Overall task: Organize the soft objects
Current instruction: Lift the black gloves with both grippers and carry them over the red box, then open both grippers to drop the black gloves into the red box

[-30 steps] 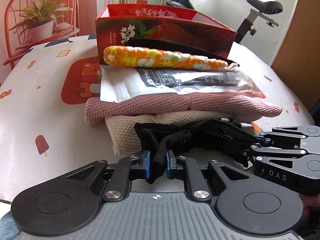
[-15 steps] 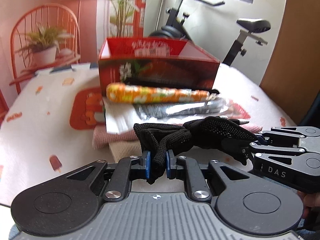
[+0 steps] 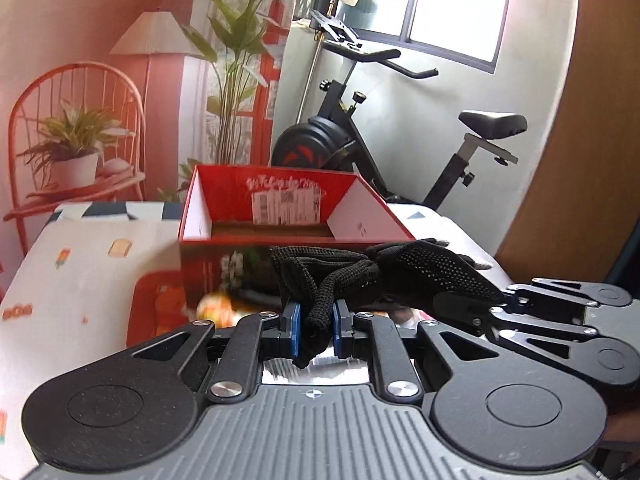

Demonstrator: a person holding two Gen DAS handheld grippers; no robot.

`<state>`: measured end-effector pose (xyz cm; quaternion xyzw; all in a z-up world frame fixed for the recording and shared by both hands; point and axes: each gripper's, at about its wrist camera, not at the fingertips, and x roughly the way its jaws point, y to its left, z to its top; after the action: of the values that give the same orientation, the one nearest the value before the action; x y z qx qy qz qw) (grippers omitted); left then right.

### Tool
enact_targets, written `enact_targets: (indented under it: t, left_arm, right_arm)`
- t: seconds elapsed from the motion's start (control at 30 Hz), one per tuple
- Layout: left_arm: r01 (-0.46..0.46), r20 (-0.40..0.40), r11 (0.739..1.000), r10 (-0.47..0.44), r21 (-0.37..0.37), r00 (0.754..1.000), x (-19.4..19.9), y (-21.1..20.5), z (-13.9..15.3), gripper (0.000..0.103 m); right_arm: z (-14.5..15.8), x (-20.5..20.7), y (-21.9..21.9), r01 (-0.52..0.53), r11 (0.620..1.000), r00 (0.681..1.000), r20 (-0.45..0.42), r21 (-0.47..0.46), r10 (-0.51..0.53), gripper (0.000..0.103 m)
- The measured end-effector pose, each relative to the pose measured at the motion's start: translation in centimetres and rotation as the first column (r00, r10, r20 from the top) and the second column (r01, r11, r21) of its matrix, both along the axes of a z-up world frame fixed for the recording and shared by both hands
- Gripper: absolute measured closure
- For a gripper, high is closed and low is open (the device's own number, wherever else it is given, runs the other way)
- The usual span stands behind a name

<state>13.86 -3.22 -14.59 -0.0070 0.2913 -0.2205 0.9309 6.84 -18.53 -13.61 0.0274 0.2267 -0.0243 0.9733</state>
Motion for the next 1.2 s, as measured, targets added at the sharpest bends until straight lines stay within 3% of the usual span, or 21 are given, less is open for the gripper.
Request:
enact_targets:
  t: [0.43, 0.63, 0.77, 1.0, 1.1, 1.17, 1.2]
  left_arm:
    - [0.007, -0.009, 1.0, -0.006, 0.027, 1.0, 11.5, -3.2, 2.2, 0.087]
    - [-0.005, -0.117, 0.999, 0.01, 0.04, 0.993, 16.5, -3.7, 0.2, 0.086]
    - [-0.012, -0.187, 0.999, 0.021, 0.048, 0.982, 18.8, -3.6, -1.9, 0.086]
    - [0.008, -0.216, 0.997, 0.008, 0.073, 0.976, 20.0, -3.3, -3.3, 0.085]
    - [0.024, -0.178, 0.996, -0.009, 0.086, 0.984, 19.3, -2.9, -3.2, 0.073]
    - [0.022, -0.175, 0.997, -0.008, 0.076, 0.984, 18.8, -2.4, -3.0, 0.057]
    - [0.017, -0.173, 0.998, -0.005, 0.068, 0.985, 18.7, -2.0, -2.9, 0.055]
  right_arm:
    - [2.1, 12.3, -6.2, -0.013, 0.999, 1.0, -0.021, -0.032, 0.013, 0.09]
    - [0.2, 18.0, -8.3, -0.034, 0.999, 0.995, -0.093, -0.018, 0.033, 0.089]
    - [-2.0, 20.9, -9.1, -0.007, 0.998, 0.989, -0.15, 0.069, 0.017, 0.089]
    - [-4.8, 23.2, -9.6, 0.042, 0.993, 0.975, -0.222, 0.113, -0.016, 0.088]
    - [-5.2, 23.3, -9.4, 0.063, 0.992, 0.974, -0.224, 0.109, -0.037, 0.084]
    - [-5.1, 22.7, -9.0, 0.074, 0.992, 0.977, -0.207, 0.099, -0.052, 0.077]
    - [-5.0, 22.2, -9.0, 0.076, 0.993, 0.979, -0.195, 0.09, -0.057, 0.075]
